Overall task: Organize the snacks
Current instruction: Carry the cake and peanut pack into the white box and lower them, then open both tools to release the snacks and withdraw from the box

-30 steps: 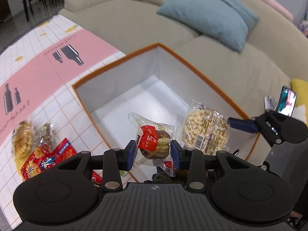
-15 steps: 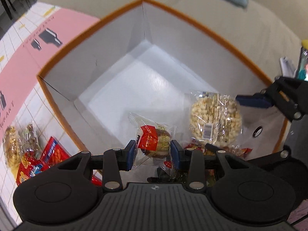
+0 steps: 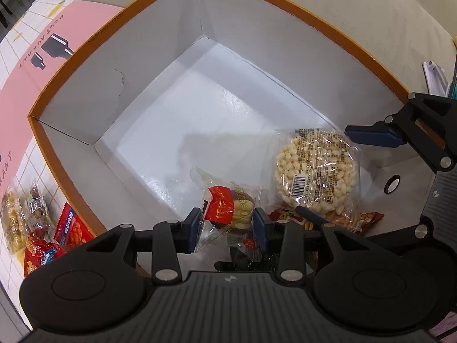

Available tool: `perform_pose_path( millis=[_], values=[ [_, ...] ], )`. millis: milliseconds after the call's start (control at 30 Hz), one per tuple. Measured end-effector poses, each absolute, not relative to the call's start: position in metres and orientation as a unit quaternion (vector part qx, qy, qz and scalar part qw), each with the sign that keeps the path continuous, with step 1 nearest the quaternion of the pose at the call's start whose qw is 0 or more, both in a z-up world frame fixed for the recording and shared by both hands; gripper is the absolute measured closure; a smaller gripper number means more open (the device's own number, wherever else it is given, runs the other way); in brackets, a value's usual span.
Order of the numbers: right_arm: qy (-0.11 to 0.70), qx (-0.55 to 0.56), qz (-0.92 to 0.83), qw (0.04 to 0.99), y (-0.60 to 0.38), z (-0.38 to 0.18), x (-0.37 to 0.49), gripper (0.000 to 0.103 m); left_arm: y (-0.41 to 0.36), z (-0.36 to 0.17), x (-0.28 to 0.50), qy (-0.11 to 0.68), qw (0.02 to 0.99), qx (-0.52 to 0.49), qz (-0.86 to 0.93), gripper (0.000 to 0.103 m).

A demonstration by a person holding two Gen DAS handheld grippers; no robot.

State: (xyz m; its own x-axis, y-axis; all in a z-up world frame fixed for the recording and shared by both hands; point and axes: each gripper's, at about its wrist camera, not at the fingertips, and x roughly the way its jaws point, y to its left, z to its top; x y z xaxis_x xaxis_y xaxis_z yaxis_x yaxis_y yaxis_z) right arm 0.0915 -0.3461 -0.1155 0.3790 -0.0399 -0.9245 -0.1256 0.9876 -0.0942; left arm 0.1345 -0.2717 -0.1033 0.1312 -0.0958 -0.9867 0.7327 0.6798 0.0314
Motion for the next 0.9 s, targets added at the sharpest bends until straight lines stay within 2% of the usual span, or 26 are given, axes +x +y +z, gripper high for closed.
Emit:
perform_pose_path(
  millis=[267, 367, 467, 567, 900],
  values=[
    [0.555, -0.082, 0.025, 0.827, -0.344, -0.112, 0.089, 0.027, -0.269, -0.1, 0.135, 0.582, 0.705, 0.272, -0.299, 0.052],
    [0.556, -0.082, 0.022, 0.827, -0.343, -0.109, 0.087, 0.026, -0.266, -0.096, 0.135, 0.575, 0.712, 0.27, -0.3, 0.045],
    [0.556, -0.082, 0.019, 0.827, -0.342, -0.107, 0.086, 0.024, -0.263, -0.088, 0.133, 0.572, 0.717, 0.259, -0.302, 0.045],
    [0.554, -0.085, 0.015, 0.828, -0.339, -0.104, 0.084, 0.017, -0.259, -0.079, 0.13, 0.566, 0.725, 0.253, -0.301, 0.045],
    [0.526, -0.075, -0.003, 0.847, -0.334, -0.076, 0.067, 0.015, -0.231, -0.034, 0.109, 0.529, 0.767, 0.215, -0.293, 0.045]
  ],
)
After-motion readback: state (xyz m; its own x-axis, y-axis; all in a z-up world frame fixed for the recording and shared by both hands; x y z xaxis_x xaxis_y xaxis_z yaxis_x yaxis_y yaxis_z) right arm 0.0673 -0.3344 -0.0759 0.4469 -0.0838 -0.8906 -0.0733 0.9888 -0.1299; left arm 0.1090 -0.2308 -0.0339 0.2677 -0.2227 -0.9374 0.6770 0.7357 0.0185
